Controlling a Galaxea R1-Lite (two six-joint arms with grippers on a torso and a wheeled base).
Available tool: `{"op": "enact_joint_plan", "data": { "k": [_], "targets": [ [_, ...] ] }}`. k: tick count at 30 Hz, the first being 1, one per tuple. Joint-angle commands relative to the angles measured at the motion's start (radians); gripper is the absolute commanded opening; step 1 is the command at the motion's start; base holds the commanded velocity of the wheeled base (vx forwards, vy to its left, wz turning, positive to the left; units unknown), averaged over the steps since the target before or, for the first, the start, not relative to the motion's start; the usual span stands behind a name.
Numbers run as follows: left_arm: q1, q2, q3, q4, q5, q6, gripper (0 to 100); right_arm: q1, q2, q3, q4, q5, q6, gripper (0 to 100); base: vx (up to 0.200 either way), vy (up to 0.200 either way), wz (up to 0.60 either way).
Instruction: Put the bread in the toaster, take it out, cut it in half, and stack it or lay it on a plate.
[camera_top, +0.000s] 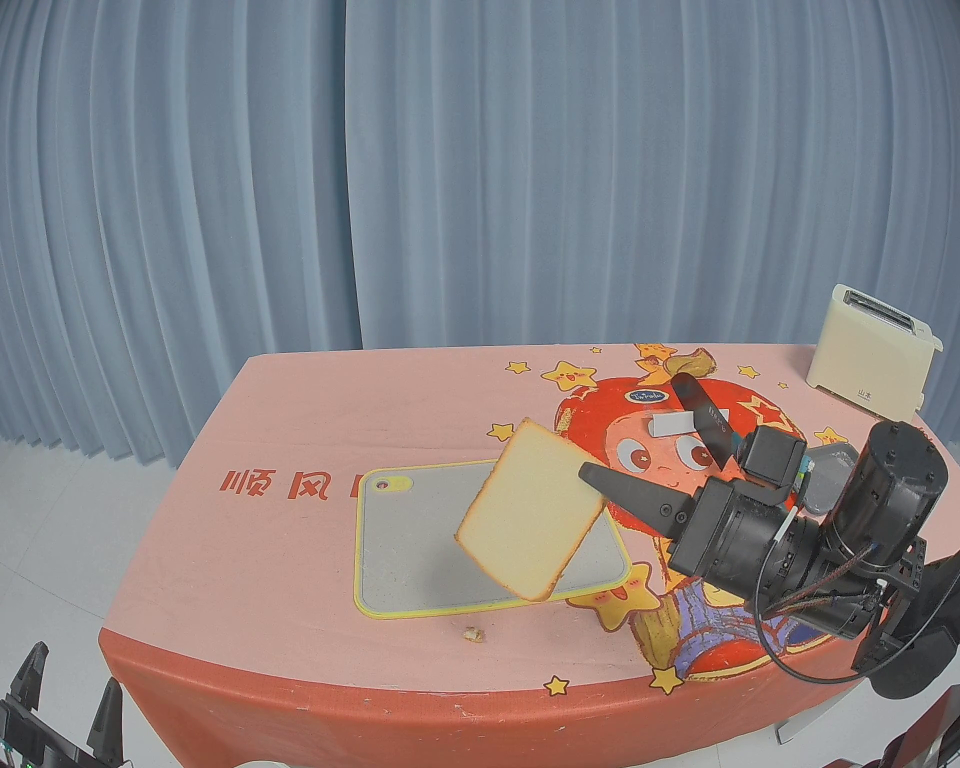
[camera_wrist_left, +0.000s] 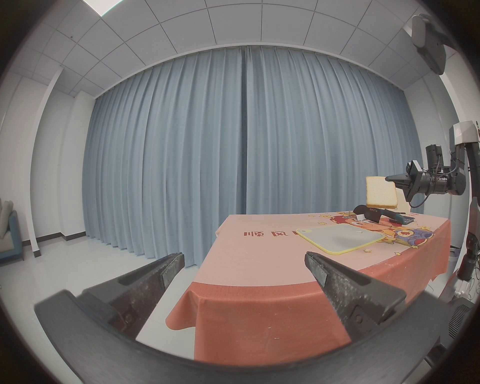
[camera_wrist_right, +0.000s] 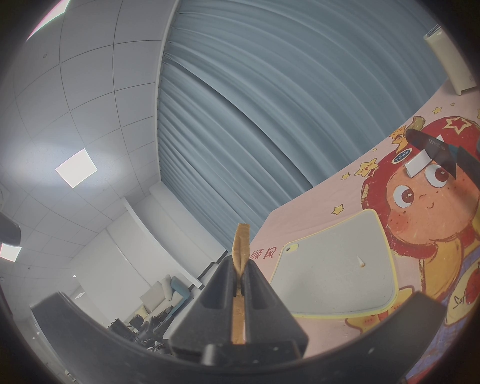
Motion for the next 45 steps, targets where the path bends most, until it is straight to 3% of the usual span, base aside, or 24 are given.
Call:
{"op": "enact_joint_plan", "data": {
  "k": [1, 28, 34, 45],
  "targets": [
    [0.0, 0.0, 0.018, -0.001, 0.0, -0.001, 100, 0.003, -0.001, 0.001, -0.001, -0.001, 0.0, 0, 0.0, 0.0, 0.0],
    [0.0, 0.0, 0.018, 0.0, 0.0, -0.001, 100, 0.001, 0.027, -0.01, 0.0, -0.004, 0.003, 0, 0.0, 0.0, 0.0],
    [0.0, 0.0, 0.018, 0.0, 0.0, -0.001, 100, 0.007, 0.062, -0.041, -0.001, -0.076, 0.008, 0, 0.0, 0.0, 0.0],
    [0.0, 0.0, 0.018, -0.001, 0.0, -0.001, 100, 0.007, 0.062, -0.039, -0.001, -0.076, 0.009, 0, 0.0, 0.0, 0.0]
  ]
}}
